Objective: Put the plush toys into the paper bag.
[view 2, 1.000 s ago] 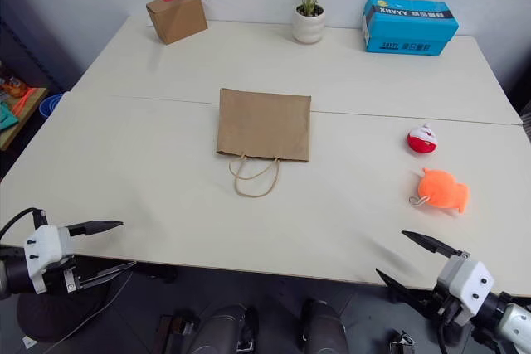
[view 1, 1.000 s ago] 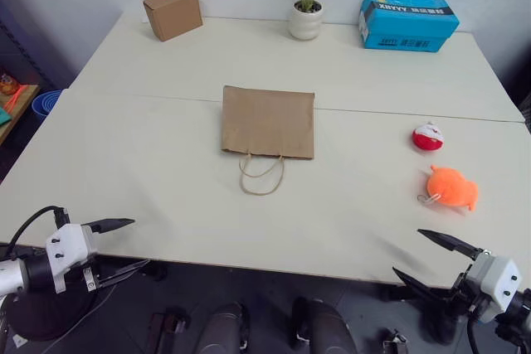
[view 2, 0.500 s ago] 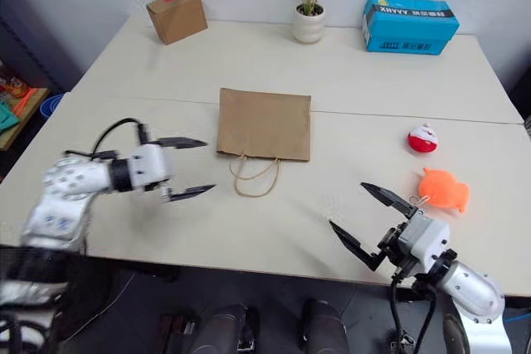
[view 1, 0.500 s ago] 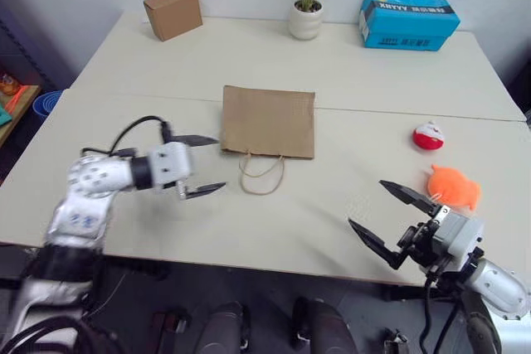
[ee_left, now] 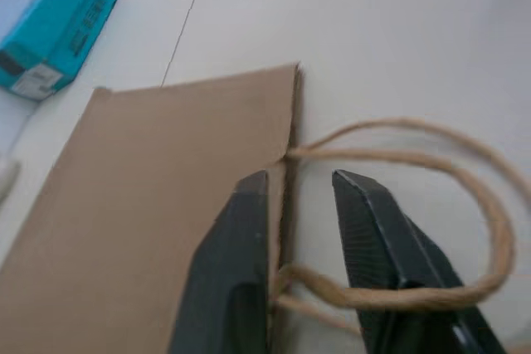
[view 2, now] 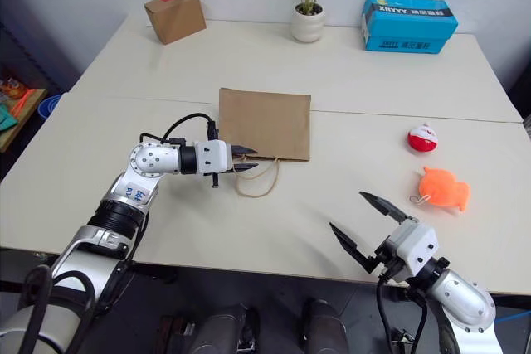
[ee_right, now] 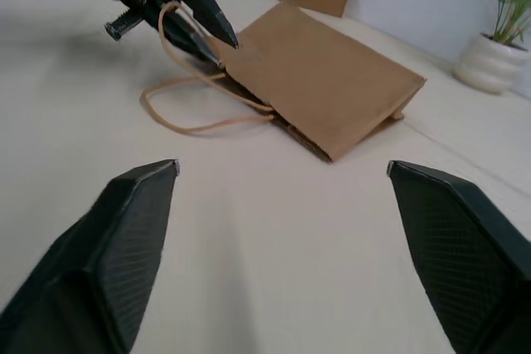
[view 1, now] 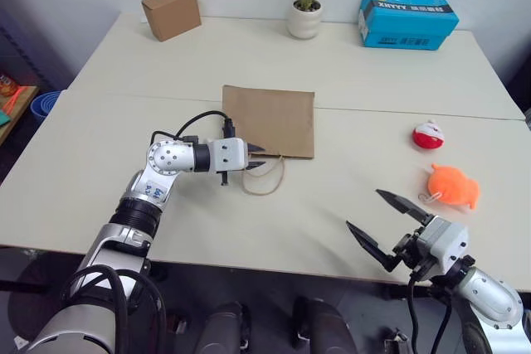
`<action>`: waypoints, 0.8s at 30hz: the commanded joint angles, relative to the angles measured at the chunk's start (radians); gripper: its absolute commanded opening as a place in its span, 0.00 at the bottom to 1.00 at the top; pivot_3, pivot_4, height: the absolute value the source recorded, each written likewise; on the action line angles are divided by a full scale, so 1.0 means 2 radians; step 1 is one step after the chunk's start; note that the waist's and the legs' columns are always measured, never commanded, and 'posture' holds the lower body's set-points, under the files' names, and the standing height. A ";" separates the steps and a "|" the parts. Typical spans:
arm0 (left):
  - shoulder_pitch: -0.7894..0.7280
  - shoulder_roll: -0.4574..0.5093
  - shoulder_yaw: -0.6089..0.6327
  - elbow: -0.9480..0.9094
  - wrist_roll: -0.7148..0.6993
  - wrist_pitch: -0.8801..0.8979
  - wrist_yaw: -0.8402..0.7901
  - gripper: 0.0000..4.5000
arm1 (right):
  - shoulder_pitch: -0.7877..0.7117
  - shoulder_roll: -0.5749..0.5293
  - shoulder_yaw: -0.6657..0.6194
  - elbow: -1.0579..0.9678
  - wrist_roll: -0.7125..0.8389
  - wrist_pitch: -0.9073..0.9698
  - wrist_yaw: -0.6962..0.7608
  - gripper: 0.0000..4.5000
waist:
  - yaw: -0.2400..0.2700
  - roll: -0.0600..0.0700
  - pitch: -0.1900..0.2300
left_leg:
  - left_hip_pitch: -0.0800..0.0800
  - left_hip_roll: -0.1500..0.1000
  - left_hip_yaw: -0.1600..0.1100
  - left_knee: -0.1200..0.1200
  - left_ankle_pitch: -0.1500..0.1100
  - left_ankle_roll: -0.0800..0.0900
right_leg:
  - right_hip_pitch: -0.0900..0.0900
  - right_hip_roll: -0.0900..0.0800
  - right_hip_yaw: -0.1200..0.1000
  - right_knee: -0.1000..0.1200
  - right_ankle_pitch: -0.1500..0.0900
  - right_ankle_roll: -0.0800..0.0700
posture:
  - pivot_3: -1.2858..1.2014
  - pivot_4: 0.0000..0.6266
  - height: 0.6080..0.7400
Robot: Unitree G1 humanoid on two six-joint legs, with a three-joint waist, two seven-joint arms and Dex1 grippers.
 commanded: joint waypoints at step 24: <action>0.012 -0.048 0.071 -0.340 -0.233 0.438 0.028 0.00 | -0.366 0.119 0.199 0.217 -0.170 0.175 -0.150 0.01 | -0.011 -0.001 0.000 | 0.000 0.000 0.000 0.001 0.001 -0.001 | 0.000 0.001 0.001 0.002 0.000 0.000 | 0.52 0.24 1.00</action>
